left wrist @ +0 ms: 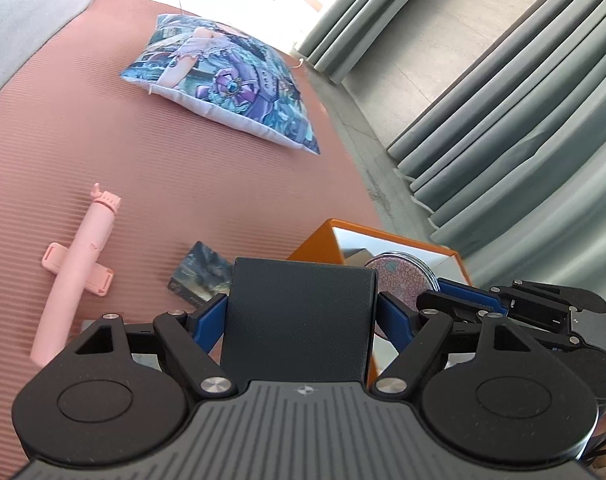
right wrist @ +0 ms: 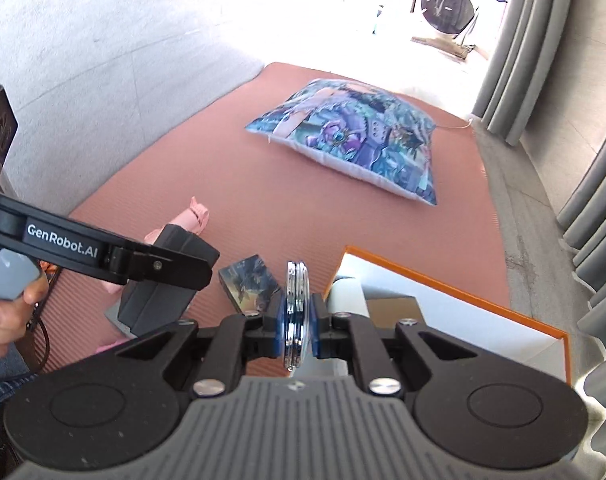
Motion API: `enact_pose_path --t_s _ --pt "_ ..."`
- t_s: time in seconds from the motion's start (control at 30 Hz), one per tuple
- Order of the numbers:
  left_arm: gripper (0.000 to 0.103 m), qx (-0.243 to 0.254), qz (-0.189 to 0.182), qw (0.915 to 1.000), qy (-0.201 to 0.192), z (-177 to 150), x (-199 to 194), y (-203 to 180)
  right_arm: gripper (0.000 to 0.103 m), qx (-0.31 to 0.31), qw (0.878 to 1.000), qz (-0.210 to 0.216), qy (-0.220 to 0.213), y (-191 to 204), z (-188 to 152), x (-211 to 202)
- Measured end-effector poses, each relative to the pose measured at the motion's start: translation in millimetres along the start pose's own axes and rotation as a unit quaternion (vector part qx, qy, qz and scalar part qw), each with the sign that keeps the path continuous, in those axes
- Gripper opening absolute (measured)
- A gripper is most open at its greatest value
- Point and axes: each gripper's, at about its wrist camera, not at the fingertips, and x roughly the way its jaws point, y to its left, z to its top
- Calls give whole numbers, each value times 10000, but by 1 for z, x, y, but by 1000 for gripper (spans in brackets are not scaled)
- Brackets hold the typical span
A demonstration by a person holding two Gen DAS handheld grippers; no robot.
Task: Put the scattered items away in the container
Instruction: 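Lower the black case into the orange box with left tool while right tool lowers the tin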
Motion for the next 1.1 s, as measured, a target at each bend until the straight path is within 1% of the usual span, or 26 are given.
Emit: enact_pose_path --t_s 0.03,0.17,0.27,0.33,0.5,0.6,0.67,0.77,0.9,0.97,1.03,1.1 --pt "92 -8 -104 9999 1 2 1 -7 14 52 9999 -100 -85 -6 -1 -10" --pt "92 -38 -474 9988 94 11 10 -33 14 124 9982 -543 -242 -29 -10 -24" --pt "92 -26 -742 9970 209 15 23 -53 14 359 9962 -764 -221 -50 -22 -27" --pt "92 52 -824 9961 308 15 33 -68 14 555 9941 -915 -168 -65 -31 -27" --pt "92 -7 -1107 9916 670 13 73 -96 14 1005 9891 -1081 -16 -98 -57 -28" --pt "92 81 -1131 9905 782 15 98 -113 14 1289 9858 -1076 38 -115 -67 -24" --pt "92 168 -1065 9905 858 15 117 -124 14 1443 9836 -1077 49 -126 -72 -18" --pt "92 112 -1011 9909 885 14 140 -130 14 1683 9796 -1098 26 -142 -76 -12" --pt "92 -145 -901 9927 786 11 161 -128 14 2092 9725 -1021 -20 -158 -81 5" --pt "92 -155 -870 9938 678 7 167 -128 14 2331 9680 -928 -41 -163 -85 12" --pt "92 -152 -773 9949 627 2 171 -129 14 2581 9626 -822 -53 -169 -89 20" --pt "92 -191 -650 9962 547 -2 175 -129 14 2921 9541 -666 -56 -177 -94 25"
